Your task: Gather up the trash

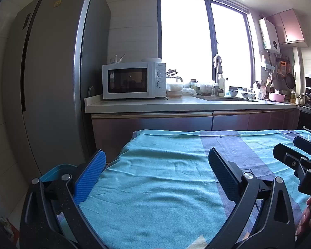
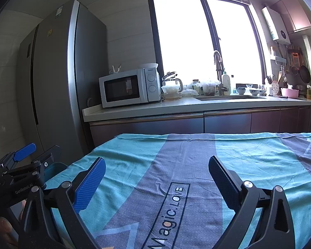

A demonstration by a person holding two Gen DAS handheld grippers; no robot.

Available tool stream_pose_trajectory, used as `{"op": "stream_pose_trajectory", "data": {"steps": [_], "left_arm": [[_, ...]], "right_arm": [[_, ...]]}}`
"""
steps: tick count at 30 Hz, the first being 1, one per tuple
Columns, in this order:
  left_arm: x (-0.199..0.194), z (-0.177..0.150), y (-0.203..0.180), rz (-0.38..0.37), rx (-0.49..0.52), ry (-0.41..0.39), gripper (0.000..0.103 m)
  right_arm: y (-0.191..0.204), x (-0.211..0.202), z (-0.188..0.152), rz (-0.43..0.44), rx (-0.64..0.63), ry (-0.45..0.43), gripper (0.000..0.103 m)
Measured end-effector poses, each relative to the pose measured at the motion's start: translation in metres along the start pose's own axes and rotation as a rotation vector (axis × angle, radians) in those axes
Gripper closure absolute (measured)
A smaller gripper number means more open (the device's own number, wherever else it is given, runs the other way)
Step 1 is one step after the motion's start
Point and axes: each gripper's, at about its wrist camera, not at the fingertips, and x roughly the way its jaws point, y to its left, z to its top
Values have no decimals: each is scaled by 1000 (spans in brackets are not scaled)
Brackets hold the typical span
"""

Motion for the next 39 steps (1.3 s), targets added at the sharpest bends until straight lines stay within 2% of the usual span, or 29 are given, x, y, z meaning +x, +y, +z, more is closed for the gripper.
{"op": "stream_pose_trajectory", "data": {"steps": [39], "left_arm": [[-5,0,-2,22,-9,-5,5]], "right_arm": [[1,-3,0,-13,3,-12,7]]}}
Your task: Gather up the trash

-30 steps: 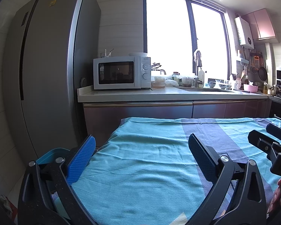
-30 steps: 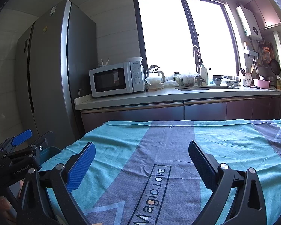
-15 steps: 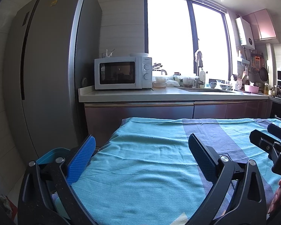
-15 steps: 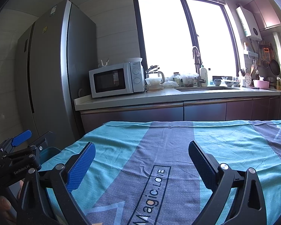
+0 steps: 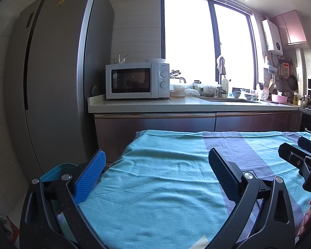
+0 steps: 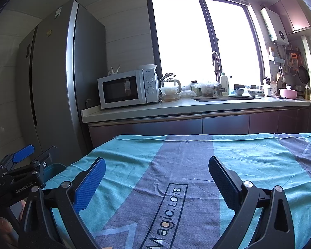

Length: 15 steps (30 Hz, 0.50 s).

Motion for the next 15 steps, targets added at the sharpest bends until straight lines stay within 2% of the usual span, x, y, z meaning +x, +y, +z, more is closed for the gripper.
{"op": "stream_pose_trajectory", "data": {"steps": [15], "left_arm": [[-2,0,-3,10,7,-18,5]], "right_arm": [[-2,-2,0,-10,1,-11,7]]}}
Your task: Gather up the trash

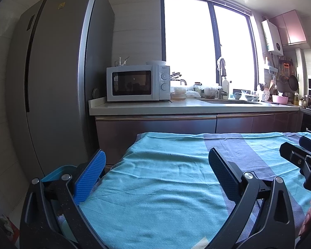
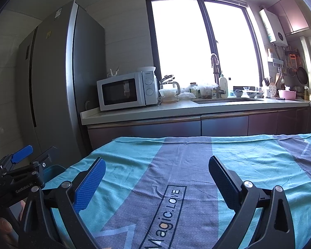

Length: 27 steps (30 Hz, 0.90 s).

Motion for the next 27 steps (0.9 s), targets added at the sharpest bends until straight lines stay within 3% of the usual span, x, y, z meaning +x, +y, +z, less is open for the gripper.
{"op": "stream_pose_trajectory", "data": {"steps": [27], "left_arm": [[1,-1,-2,1,7,-5,5]], "right_arm": [[2,0,3,-2,0,-7,7]]}}
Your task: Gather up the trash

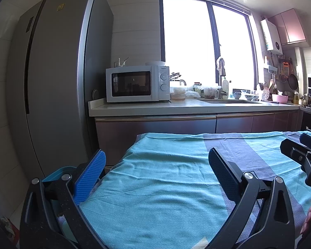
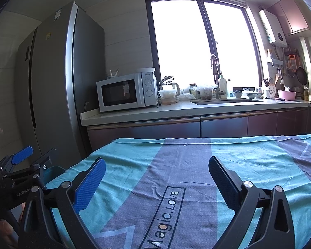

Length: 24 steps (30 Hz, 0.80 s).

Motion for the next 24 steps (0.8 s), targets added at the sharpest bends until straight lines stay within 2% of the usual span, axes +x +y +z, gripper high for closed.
{"op": "stream_pose_trajectory", "data": {"steps": [24], "left_arm": [[1,-1,-1,0,4,4,5]], "right_arm": [[-5,2,0,-1,2,2,7]]}}
